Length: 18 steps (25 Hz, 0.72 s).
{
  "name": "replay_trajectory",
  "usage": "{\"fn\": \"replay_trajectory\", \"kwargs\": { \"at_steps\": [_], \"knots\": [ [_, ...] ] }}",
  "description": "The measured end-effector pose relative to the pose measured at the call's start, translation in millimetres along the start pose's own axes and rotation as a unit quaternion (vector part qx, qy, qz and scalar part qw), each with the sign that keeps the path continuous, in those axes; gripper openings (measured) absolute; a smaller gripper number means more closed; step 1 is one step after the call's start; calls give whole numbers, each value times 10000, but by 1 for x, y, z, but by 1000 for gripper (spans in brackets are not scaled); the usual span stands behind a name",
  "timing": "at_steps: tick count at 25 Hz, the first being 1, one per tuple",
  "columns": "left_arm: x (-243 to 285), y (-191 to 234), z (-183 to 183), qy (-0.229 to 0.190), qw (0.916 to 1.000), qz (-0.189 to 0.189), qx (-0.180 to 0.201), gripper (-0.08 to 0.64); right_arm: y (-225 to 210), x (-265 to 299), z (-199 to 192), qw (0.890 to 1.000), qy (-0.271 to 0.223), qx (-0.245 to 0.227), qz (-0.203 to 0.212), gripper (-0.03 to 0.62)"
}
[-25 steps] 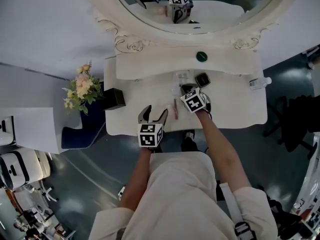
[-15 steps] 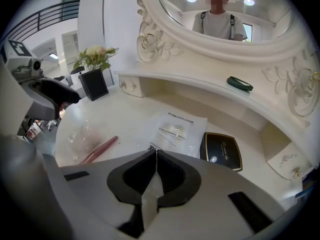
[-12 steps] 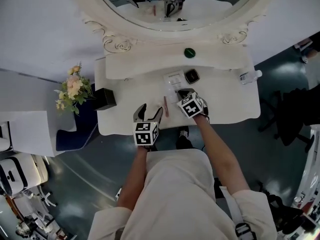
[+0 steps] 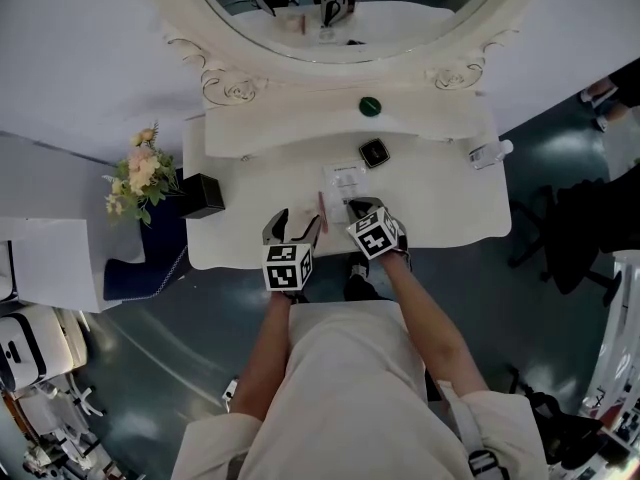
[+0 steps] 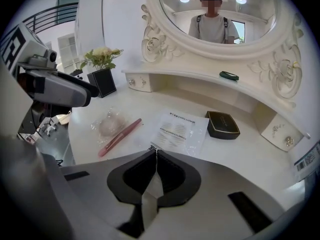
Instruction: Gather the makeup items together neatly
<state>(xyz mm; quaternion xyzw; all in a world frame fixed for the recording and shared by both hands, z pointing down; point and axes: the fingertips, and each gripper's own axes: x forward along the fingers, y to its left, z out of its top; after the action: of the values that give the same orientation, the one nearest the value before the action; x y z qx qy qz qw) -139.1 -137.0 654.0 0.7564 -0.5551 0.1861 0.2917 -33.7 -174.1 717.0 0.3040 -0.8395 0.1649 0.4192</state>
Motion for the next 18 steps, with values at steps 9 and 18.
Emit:
{"fn": "replay_trajectory", "kwargs": {
  "at_steps": [9,18],
  "knots": [
    [4,-13,0,-57,9998,25,-184,316,18,-16,-22,9998,-44,150,157,46],
    [4,-28,-7,-173,9980,382,-481,310,22,-29,-26,9984,-377,329,276,48]
  ]
}}
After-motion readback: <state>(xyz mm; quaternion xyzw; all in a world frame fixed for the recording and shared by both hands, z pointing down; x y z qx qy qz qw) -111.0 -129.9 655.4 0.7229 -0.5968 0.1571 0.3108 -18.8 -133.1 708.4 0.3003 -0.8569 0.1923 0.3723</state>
